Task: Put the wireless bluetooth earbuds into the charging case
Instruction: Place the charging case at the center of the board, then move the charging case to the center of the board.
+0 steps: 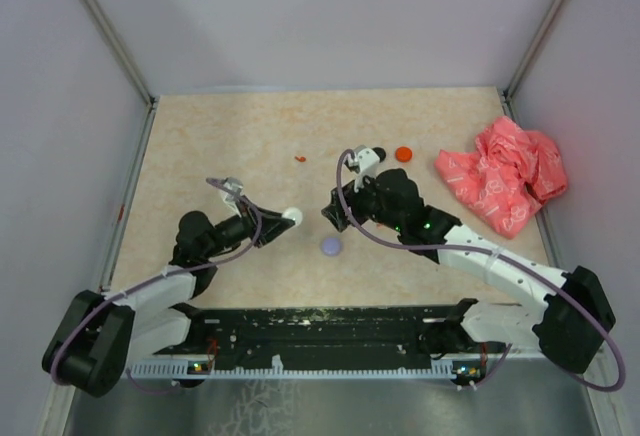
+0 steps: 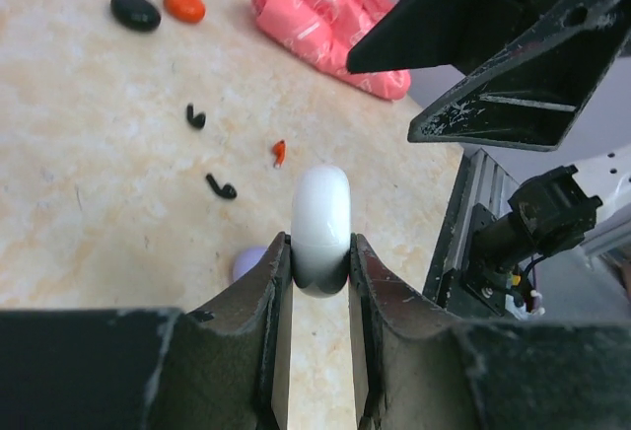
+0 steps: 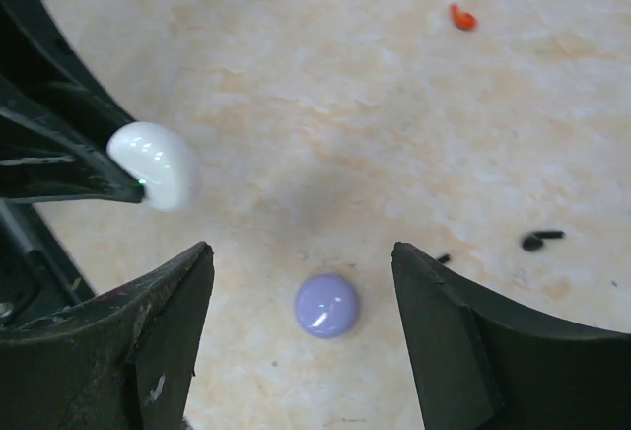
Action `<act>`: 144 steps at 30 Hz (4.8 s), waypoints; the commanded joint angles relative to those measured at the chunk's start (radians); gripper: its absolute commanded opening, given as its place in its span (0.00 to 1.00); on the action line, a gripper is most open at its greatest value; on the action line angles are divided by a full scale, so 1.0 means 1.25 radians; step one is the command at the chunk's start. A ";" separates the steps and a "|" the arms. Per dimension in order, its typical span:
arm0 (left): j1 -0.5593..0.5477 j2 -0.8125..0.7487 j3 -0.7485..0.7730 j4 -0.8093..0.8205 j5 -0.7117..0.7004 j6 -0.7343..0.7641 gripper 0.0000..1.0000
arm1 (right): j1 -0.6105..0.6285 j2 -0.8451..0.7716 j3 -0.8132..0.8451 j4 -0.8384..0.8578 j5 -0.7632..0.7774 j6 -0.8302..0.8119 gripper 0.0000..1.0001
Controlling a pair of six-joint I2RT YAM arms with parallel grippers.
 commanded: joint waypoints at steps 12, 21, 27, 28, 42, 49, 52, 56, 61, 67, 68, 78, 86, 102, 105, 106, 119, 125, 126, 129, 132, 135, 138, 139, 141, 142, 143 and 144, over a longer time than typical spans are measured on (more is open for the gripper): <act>-0.071 0.257 0.128 -0.223 -0.040 -0.106 0.19 | -0.006 -0.048 -0.174 0.140 0.400 -0.054 0.73; -0.089 0.382 0.170 -0.284 -0.100 -0.099 0.25 | -0.007 -0.026 -0.190 0.165 0.434 -0.051 0.72; -0.111 0.429 0.202 -0.305 -0.096 -0.086 0.37 | -0.006 -0.009 -0.191 0.171 0.443 -0.052 0.72; -0.113 0.425 0.206 -0.320 -0.104 -0.081 0.39 | -0.006 -0.007 -0.190 0.169 0.444 -0.052 0.72; -0.112 0.236 0.241 -0.598 -0.322 0.031 0.81 | -0.006 0.012 -0.145 0.121 0.444 -0.050 0.73; -0.111 0.091 0.227 -0.664 -0.487 0.100 0.89 | -0.037 0.107 -0.033 0.024 0.434 -0.021 0.73; -0.111 0.034 0.196 -0.644 -0.518 0.122 0.90 | -0.069 0.164 0.024 -0.014 0.425 -0.012 0.73; -0.111 -0.039 0.133 -0.583 -0.567 0.159 0.90 | -0.146 0.243 0.081 -0.013 0.360 0.012 0.72; -0.111 -0.095 0.053 -0.473 -0.590 0.202 0.91 | -0.222 0.358 0.147 0.040 0.322 0.003 0.71; -0.111 -0.120 0.031 -0.474 -0.623 0.238 0.90 | -0.301 0.498 0.240 0.101 0.262 -0.035 0.69; -0.111 -0.122 0.028 -0.472 -0.619 0.239 0.90 | -0.307 0.521 0.258 0.104 0.261 -0.048 0.69; -0.112 -0.095 0.036 -0.470 -0.586 0.246 0.89 | -0.363 0.716 0.445 0.079 0.230 -0.070 0.63; -0.111 -0.090 0.040 -0.464 -0.558 0.259 0.89 | -0.376 0.802 0.542 -0.001 0.216 -0.069 0.57; -0.111 -0.071 0.044 -0.464 -0.545 0.260 0.89 | -0.377 0.799 0.529 -0.085 0.197 -0.040 0.48; -0.112 -0.073 0.044 -0.466 -0.544 0.256 0.89 | -0.376 0.782 0.511 -0.088 0.179 -0.035 0.40; -0.111 -0.075 0.043 -0.466 -0.542 0.255 0.89 | -0.375 0.771 0.501 -0.085 0.174 -0.033 0.39; -0.111 -0.119 0.027 -0.456 -0.526 0.242 0.89 | -0.314 0.629 0.343 -0.118 0.139 -0.086 0.39; -0.112 -0.122 0.021 -0.450 -0.521 0.237 0.89 | -0.295 0.598 0.283 -0.128 0.164 -0.087 0.49; -0.111 -0.120 0.021 -0.449 -0.521 0.236 0.89 | -0.294 0.592 0.274 -0.128 0.170 -0.087 0.52; -0.111 -0.117 0.021 -0.448 -0.520 0.233 0.89 | -0.292 0.568 0.248 -0.127 0.194 -0.083 0.59; -0.111 -0.116 0.020 -0.446 -0.520 0.232 0.89 | -0.292 0.549 0.229 -0.137 0.226 -0.078 0.60; -0.111 -0.113 0.020 -0.443 -0.517 0.231 0.89 | -0.293 0.530 0.213 -0.142 0.255 -0.069 0.60; -0.111 -0.108 0.020 -0.440 -0.515 0.230 0.88 | -0.293 0.509 0.196 -0.140 0.278 -0.055 0.60; -0.111 -0.106 0.020 -0.440 -0.515 0.230 0.89 | -0.293 0.504 0.192 -0.140 0.286 -0.051 0.60; -0.111 -0.106 0.020 -0.440 -0.514 0.230 0.89 | -0.295 0.494 0.186 -0.139 0.309 -0.045 0.60; -0.111 -0.106 0.020 -0.440 -0.514 0.230 0.88 | -0.298 0.489 0.183 -0.139 0.313 -0.044 0.60; -0.111 -0.106 0.021 -0.440 -0.514 0.230 0.88 | -0.303 0.485 0.181 -0.139 0.317 -0.038 0.60; -0.111 -0.106 0.020 -0.440 -0.515 0.229 0.88 | -0.310 0.482 0.179 -0.139 0.316 -0.029 0.60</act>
